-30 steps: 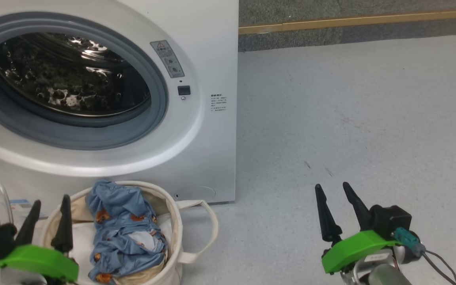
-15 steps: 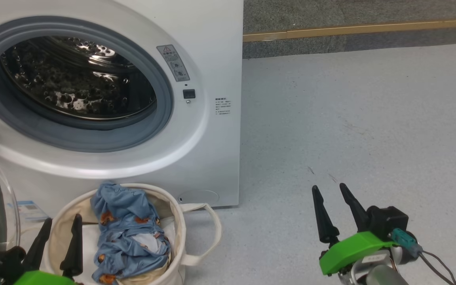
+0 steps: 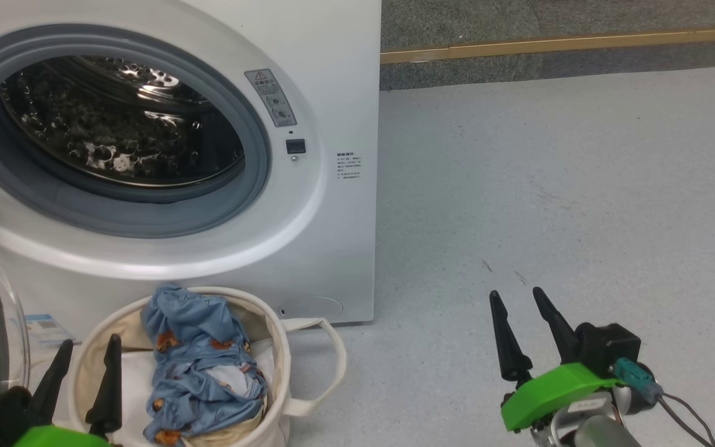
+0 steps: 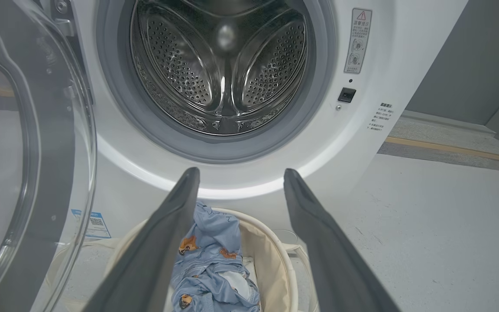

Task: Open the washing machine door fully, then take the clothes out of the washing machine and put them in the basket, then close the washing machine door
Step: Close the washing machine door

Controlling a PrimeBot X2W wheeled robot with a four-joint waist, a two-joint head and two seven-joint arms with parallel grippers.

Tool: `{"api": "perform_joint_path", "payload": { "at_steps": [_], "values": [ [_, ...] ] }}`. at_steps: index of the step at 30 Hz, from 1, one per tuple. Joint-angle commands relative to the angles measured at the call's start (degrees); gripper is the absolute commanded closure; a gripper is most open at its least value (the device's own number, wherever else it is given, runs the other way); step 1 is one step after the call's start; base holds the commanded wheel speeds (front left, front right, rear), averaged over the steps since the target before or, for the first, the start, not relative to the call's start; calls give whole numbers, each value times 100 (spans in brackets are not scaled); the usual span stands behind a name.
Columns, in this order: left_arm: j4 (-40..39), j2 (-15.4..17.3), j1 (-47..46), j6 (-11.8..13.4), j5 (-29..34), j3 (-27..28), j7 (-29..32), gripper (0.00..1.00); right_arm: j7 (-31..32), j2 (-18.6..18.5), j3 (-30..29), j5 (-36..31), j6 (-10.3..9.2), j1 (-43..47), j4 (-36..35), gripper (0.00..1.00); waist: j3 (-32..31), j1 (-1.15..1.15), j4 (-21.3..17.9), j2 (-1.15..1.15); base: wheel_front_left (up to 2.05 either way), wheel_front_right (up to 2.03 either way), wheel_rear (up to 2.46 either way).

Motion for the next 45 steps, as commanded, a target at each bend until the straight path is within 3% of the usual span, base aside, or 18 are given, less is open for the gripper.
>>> {"api": "perform_joint_path", "payload": {
  "at_steps": [1,25,45],
  "values": [
    [-182,222,-167,31,55,316,-61,0,-70,28,83,22,5,-85,-169,0,1,0,3,0,0,0,0],
    [-130,181,-160,11,10,334,-91,0,-70,-4,109,20,5,-77,-157,0,-19,0,62,0,-10,4,6],
    [-176,207,-157,49,129,325,-110,0,-70,8,83,22,5,-74,-156,0,47,0,125,0,-194,133,61]
  ]
}}
